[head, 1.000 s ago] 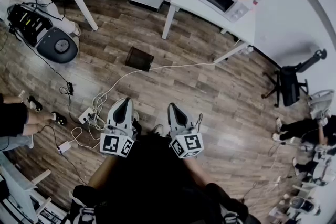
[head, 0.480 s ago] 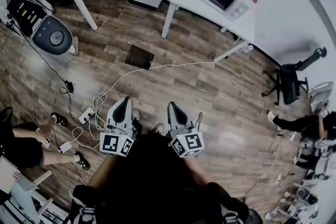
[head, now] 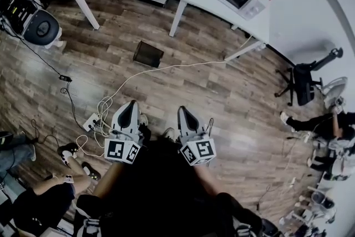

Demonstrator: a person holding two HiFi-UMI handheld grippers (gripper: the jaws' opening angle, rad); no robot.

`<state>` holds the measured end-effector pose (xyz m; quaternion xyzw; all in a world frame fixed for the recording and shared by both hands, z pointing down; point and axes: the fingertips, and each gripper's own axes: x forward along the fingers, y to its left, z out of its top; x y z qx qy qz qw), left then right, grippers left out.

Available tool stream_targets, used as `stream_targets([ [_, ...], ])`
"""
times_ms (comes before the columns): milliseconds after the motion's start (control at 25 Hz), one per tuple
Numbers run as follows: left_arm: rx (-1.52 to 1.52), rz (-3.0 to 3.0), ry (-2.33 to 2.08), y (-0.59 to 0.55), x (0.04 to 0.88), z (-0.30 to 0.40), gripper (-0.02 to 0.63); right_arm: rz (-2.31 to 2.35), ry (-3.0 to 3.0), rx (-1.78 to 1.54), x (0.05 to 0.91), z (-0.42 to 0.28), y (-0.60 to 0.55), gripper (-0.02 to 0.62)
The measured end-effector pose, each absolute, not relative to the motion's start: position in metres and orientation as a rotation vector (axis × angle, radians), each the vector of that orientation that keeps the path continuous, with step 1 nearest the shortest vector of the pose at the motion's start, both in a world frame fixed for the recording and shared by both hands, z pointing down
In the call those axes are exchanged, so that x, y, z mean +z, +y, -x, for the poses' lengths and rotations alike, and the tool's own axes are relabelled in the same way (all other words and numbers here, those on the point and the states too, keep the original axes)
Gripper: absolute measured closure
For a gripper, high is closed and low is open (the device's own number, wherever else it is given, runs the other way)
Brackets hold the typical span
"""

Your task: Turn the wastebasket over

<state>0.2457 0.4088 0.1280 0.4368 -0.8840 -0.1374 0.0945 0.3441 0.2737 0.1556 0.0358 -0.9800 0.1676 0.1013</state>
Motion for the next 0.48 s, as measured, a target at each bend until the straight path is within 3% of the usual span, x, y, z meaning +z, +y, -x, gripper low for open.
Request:
stream_targets([
  [480, -0.402, -1.393, -2.535, 0.427, 0.146, -0.178, 0.572, -0.236, -2.891, 0.505, 0.163, -0.286, 0.3, 0.563],
])
